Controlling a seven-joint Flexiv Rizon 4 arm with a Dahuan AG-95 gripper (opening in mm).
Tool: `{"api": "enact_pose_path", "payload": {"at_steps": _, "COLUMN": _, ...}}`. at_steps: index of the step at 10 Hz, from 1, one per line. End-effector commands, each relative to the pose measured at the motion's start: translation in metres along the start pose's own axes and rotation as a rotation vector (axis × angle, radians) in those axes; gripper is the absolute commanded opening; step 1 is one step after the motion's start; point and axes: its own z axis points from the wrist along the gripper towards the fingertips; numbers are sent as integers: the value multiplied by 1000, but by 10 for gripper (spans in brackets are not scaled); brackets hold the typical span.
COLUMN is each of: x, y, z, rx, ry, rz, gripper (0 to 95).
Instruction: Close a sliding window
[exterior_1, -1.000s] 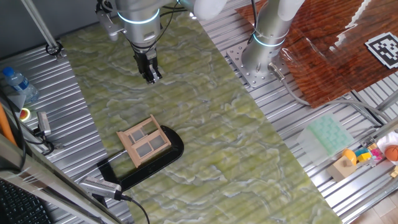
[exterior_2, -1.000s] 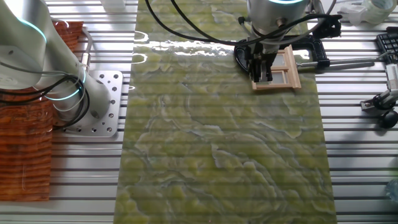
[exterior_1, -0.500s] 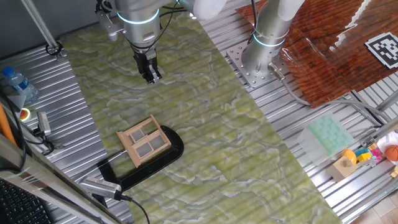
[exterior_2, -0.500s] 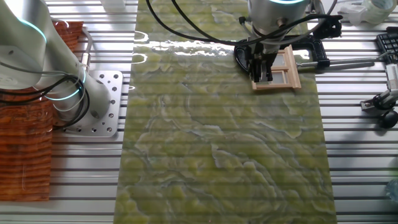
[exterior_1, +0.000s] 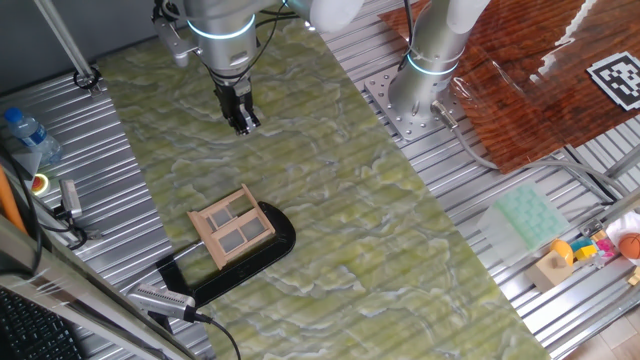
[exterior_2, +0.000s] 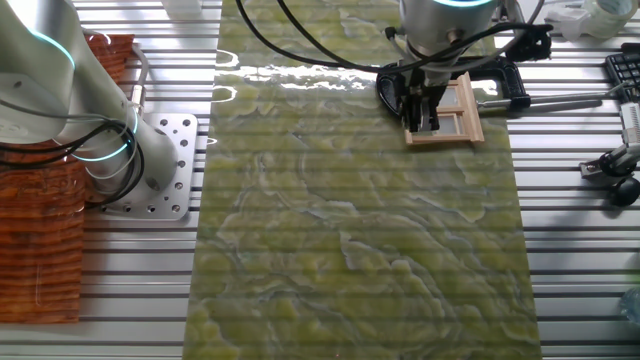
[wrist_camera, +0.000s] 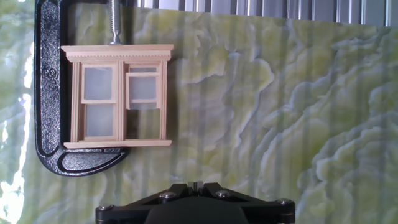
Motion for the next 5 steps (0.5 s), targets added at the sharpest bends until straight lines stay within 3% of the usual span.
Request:
{"api": "enact_pose_path", "payload": {"at_steps": 1, "x": -3, "y": 0, "z": -2, "rx": 5, "ry": -1, "rz": -28, "gripper": 0}}
{"api": "enact_pose_path", "payload": {"at_steps": 5, "x": -3, "y": 0, "z": -2, "rx": 21, "ry": 5, "rz": -56, "gripper": 0}}
